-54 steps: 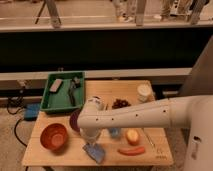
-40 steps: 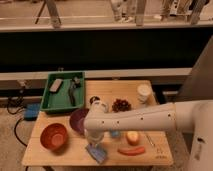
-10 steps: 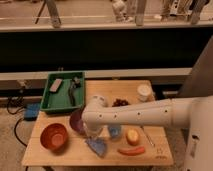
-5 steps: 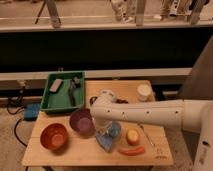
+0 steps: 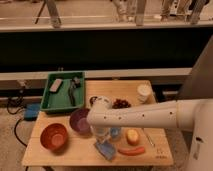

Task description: Wipe table surface with sponge

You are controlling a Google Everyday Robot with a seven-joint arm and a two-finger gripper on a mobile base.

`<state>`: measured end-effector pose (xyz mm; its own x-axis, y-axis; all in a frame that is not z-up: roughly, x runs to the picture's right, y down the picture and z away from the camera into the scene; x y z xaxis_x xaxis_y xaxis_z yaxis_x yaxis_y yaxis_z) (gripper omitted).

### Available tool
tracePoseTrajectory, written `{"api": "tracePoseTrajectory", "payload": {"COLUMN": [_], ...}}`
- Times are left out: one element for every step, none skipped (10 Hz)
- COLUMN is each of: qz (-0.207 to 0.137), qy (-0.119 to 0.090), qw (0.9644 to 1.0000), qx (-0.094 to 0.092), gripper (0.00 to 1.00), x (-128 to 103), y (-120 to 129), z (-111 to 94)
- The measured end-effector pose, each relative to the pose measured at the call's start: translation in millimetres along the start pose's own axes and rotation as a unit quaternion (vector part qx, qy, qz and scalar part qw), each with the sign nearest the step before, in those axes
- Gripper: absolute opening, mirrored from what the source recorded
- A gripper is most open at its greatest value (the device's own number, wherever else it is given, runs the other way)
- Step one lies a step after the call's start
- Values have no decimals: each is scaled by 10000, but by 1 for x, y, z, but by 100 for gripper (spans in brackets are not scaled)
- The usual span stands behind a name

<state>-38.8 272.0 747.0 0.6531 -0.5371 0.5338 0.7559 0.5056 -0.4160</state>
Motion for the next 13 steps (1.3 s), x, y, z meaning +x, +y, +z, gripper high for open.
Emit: {"api": "tracePoseTrajectory", "payload": {"qz": [-221, -432, -683, -933, -1206, -1449, -1645, -1884, -1971, -1954, -1889, -1806, -1694], "qy": [-13, -29, -38, -49, -60, -72, -63, -63, -51, -31, 0, 29, 52], "qw": [9998, 9991, 9976, 9956, 9926, 9894, 9863, 9821, 9804, 9807, 9819, 9833, 9852], "qx": [-20, -42, -67, -77, -80, -77, -59, -5, 41, 101, 165, 202, 247], "gripper": [0, 0, 0, 0, 0, 0, 0, 0, 0, 0, 0, 0, 0], "x": [-18, -36, -56, -75, -95, -113, -124, -135, -138, -137, -130, -120, -107], "y": [-7, -15, -26, -38, -52, -64, -73, -85, -92, -99, -103, -103, -101], "z": [0, 1, 1, 2, 1, 0, -1, -5, -9, -14, -19, -22, -25]}}
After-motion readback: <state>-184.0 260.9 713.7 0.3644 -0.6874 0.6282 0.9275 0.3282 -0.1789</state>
